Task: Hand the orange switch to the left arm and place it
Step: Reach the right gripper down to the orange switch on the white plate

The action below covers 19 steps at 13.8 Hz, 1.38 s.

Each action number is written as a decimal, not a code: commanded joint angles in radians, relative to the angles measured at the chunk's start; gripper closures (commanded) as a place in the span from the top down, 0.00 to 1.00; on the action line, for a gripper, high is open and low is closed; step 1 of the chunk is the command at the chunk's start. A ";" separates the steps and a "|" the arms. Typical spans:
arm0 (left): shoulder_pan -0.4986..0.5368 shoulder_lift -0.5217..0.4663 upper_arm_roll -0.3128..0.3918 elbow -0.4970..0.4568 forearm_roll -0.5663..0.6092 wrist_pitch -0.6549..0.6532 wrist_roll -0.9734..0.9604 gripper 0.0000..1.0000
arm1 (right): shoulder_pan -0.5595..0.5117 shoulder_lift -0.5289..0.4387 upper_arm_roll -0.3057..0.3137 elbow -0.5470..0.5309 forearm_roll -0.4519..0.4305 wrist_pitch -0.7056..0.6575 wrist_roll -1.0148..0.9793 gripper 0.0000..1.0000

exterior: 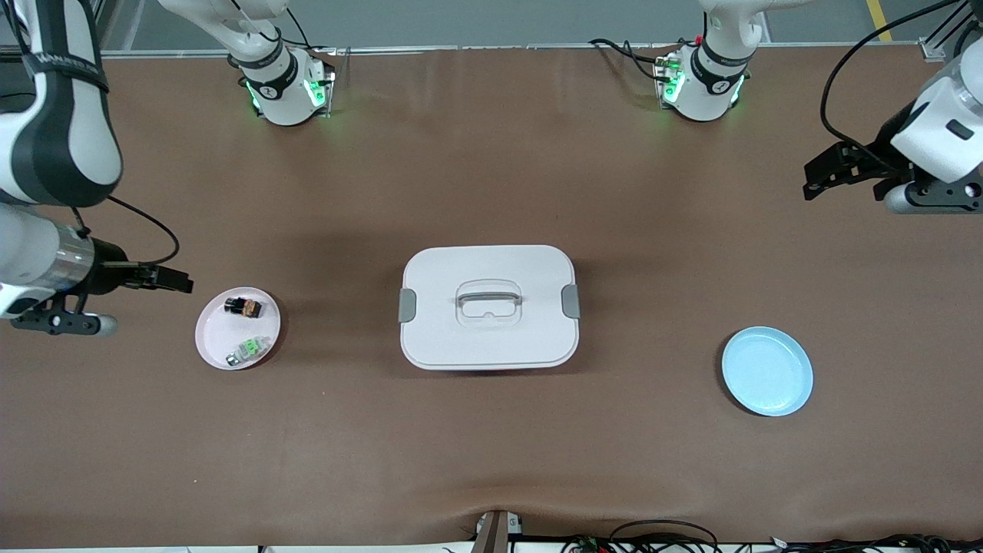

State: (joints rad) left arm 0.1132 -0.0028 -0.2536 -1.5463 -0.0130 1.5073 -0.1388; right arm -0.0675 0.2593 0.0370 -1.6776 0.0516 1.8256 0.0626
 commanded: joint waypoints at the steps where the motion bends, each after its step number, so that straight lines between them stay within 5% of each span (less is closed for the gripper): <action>1: -0.003 0.007 -0.015 0.014 0.008 -0.015 -0.036 1.00 | -0.003 -0.008 0.004 -0.140 0.007 0.168 0.000 1.00; 9: -0.001 0.007 -0.048 0.031 0.004 -0.013 -0.031 1.00 | -0.015 0.121 0.004 -0.330 0.005 0.512 -0.020 1.00; 19: -0.012 0.044 -0.107 0.037 -0.007 0.020 -0.074 1.00 | -0.043 0.169 0.003 -0.390 -0.006 0.613 -0.023 1.00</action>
State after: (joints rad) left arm 0.1018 0.0258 -0.3550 -1.5282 -0.0150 1.5153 -0.1979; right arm -0.0909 0.4304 0.0288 -2.0330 0.0509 2.3948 0.0486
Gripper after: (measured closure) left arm 0.000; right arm 0.000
